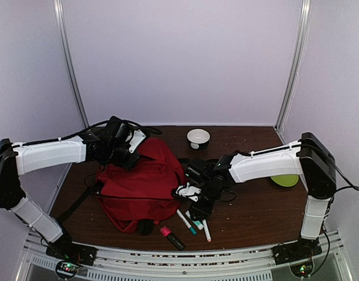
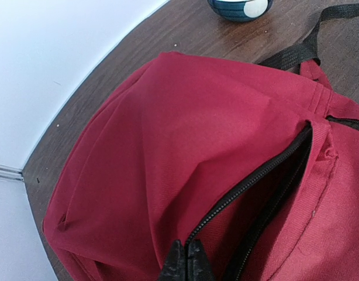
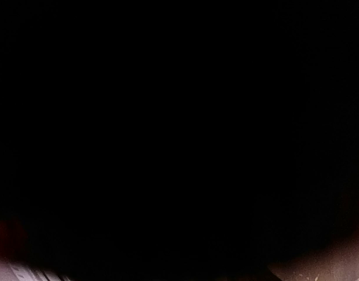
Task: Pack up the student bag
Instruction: Pick up the lower front pocket of the student bag.
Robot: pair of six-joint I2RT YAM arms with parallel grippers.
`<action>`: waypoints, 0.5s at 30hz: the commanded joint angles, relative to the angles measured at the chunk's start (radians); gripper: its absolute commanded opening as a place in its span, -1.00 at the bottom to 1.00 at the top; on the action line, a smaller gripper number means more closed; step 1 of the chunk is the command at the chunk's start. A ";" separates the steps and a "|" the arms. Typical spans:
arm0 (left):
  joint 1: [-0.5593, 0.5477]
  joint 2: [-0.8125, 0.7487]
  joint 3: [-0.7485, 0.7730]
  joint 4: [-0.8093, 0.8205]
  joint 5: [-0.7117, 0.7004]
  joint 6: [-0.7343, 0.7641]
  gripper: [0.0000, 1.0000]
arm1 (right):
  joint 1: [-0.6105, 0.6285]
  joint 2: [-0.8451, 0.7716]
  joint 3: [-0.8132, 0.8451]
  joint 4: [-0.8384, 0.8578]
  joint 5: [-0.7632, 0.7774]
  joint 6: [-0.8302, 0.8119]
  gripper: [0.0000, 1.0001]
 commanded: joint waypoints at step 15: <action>0.002 -0.095 -0.043 0.051 -0.038 -0.033 -1.00 | -0.040 0.164 0.192 -0.036 0.049 0.055 -0.42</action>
